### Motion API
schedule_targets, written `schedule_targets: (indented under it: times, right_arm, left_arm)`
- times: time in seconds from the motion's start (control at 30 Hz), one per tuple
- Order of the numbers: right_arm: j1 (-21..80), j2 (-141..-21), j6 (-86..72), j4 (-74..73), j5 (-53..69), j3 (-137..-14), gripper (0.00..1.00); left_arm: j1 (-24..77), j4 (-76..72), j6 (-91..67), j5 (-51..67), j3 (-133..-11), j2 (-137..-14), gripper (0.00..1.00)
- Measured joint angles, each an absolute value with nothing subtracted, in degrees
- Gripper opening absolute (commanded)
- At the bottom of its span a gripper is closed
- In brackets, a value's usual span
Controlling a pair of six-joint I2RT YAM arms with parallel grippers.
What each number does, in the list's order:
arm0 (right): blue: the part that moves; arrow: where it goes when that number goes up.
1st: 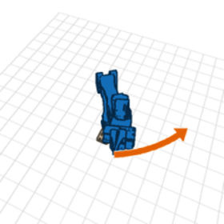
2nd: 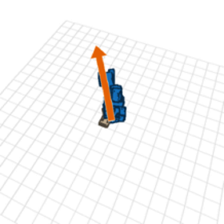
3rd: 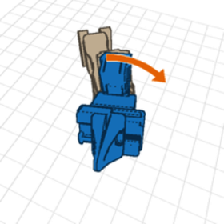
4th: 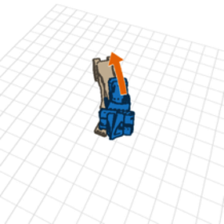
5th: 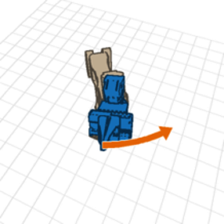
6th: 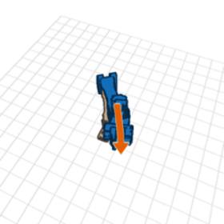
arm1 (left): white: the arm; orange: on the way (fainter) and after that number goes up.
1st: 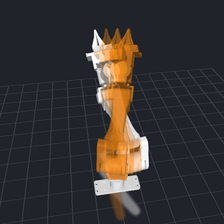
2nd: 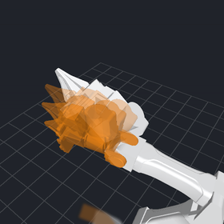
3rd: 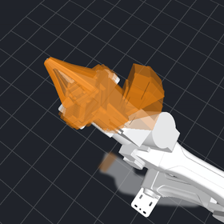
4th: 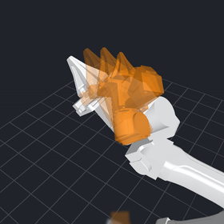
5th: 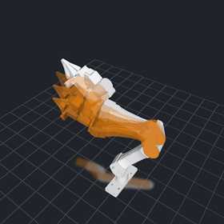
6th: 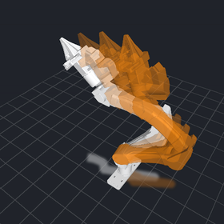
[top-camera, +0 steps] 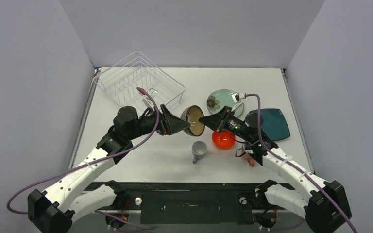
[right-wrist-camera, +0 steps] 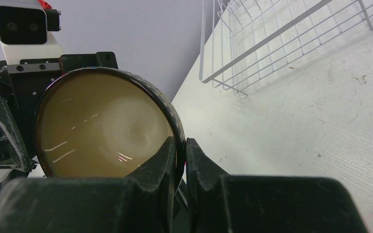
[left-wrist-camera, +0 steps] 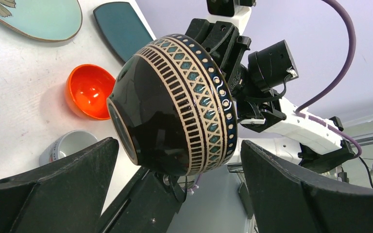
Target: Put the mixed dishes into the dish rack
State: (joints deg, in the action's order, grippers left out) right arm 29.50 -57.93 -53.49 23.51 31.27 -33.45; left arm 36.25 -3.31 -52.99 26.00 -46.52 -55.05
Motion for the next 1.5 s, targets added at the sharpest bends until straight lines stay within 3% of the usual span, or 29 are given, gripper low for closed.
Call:
schedule_targets:
  times: [0.3, 0.53, 1.13, 1.4, 1.5]
  right_arm:
    - [31.42, -58.28, -52.12, 23.0, 29.41, -33.45, 0.0]
    - [31.99, -58.28, -51.42, 22.55, 28.47, -33.45, 0.0]
    - [32.75, -58.28, -50.57, 22.22, 27.18, -33.45, 0.0]
    - [33.17, -58.28, -50.11, 22.11, 25.91, -33.45, 0.0]
    - [33.39, -58.28, -50.0, 22.13, 25.5, -33.45, 0.0]
  left_arm:
    - [37.58, -1.8, -51.79, 24.25, -47.03, -55.05, 0.99]
    - [40.49, 3.07, -48.71, 19.84, -49.45, -55.05, 0.89]
    - [40.84, 5.43, -48.66, 16.86, -49.91, -55.11, 0.77]
    - [40.84, 6.72, -48.58, 15.97, -50.48, -55.31, 0.53]
    - [40.84, 6.83, -48.53, 15.84, -50.52, -55.31, 0.38]
